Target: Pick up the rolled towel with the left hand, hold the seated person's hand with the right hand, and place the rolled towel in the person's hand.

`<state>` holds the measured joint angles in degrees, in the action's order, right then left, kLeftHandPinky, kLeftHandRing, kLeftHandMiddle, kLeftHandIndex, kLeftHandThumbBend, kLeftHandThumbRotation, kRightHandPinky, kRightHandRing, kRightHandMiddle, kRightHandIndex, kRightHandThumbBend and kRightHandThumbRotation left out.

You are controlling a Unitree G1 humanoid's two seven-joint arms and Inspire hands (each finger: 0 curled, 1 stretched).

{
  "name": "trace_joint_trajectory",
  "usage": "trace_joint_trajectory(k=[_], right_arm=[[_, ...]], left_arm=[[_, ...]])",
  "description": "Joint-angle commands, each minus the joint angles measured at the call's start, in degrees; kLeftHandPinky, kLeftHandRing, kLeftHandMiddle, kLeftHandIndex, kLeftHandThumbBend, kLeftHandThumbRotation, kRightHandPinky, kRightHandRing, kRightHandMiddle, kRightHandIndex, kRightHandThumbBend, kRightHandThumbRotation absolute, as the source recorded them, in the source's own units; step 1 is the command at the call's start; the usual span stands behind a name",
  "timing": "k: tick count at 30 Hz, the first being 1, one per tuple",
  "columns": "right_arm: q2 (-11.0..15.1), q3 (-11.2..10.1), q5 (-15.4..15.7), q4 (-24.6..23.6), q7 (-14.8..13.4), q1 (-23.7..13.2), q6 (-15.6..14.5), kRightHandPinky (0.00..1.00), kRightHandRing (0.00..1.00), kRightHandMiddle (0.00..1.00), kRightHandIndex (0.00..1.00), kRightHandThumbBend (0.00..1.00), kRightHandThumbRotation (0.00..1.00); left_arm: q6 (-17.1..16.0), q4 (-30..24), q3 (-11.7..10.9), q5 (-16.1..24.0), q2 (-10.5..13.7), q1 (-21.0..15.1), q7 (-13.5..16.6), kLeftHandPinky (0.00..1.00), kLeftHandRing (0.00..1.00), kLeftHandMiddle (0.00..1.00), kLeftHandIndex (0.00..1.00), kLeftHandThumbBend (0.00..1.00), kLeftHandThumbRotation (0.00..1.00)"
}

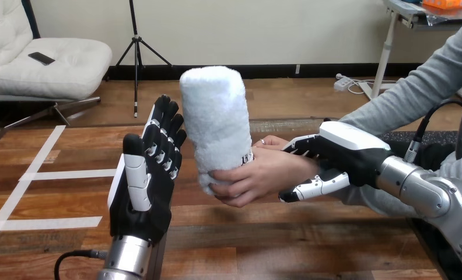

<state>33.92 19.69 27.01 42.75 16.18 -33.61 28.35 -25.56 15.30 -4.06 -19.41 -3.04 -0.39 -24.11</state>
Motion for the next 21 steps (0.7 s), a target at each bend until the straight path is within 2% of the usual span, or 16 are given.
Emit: trace_joint_trajectory(k=[1,14,17,21], right_arm=[[0.7,-1.6,-0.5,-2.9,0.4,-1.1,-1.2,0.66,0.77,0.8,0.81,1.0,0.84],[0.9,-2.3,-1.2,-4.5,0.5,0.2,-2.3,0.68,0.8,0.82,0.84,1.0,0.91],[0.9,-2.6,-1.4,-5.0,0.5,0.6,-3.4,0.68,0.81,0.83,0.85,1.0,0.92],[0.8,-3.1,-2.0,-5.2,-0.1,1.2,-2.9,0.69,0.82,0.84,0.85,1.0,0.93]], left_arm=[[-1.2,-3.3,0.2,0.2,0.6,-1.6,-0.4,1.0,1.0,1.0,0.99,0.93,1.0],[0.1,-6.0,0.4,1.5,1.3,0.0,0.9,1.0,1.0,1.0,0.98,0.95,0.98],[-0.1,-6.3,0.4,1.8,1.6,0.3,0.8,1.0,1.0,1.0,0.98,0.95,0.98],[-0.5,-6.8,0.3,2.3,1.9,0.9,0.9,1.0,1.0,1.0,0.98,0.96,0.99]])
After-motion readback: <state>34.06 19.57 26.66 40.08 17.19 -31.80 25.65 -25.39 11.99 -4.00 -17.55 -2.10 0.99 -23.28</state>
